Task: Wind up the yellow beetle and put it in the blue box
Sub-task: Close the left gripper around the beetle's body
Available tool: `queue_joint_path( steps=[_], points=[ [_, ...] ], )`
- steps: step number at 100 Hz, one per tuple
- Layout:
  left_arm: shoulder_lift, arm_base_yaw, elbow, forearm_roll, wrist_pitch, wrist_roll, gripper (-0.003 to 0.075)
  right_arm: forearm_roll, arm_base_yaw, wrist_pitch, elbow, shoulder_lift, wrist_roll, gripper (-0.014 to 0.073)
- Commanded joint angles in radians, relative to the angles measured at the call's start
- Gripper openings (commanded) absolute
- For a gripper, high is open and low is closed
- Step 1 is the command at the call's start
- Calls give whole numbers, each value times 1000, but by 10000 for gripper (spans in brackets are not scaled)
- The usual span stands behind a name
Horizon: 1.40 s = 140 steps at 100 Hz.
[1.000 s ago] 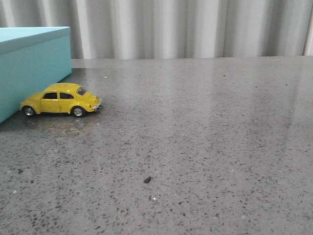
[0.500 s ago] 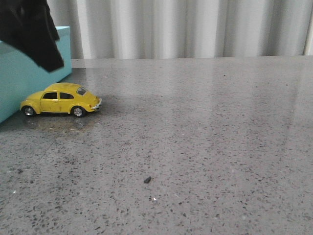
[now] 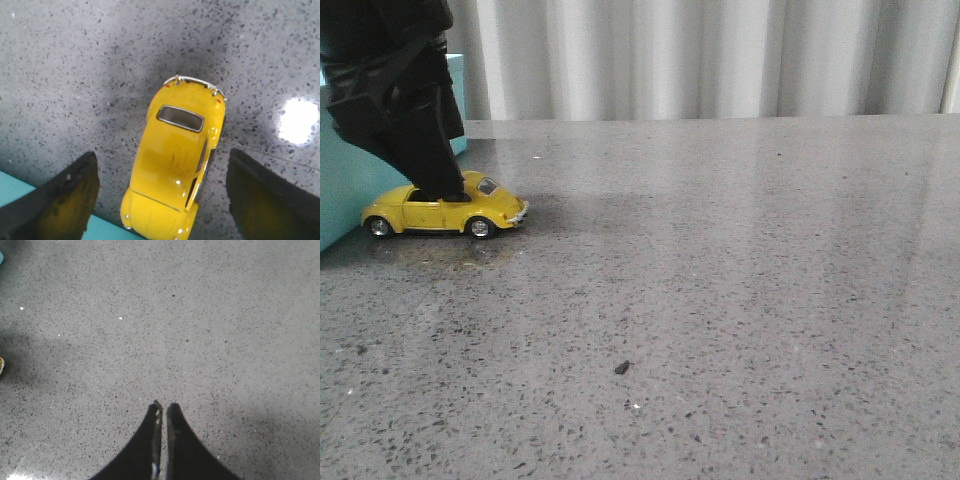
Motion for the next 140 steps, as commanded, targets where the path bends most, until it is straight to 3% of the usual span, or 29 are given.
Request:
queue_joint_path(
  steps=[1, 13, 91, 140],
  points=[
    [-31, -7, -31, -3, -31, 22, 493, -3, 3, -77, -23, -19, -11, -61],
    [-31, -7, -31, 1, -31, 70, 493, -3, 3, -77, -23, -19, -11, -61],
    [35, -7, -31, 27, -20, 70, 484, -3, 3, -87, -23, -19, -11, -61],
    [39, -7, -31, 32, -5, 70, 181, -3, 3, -86, -23, -19, -11, -61]
  ],
)
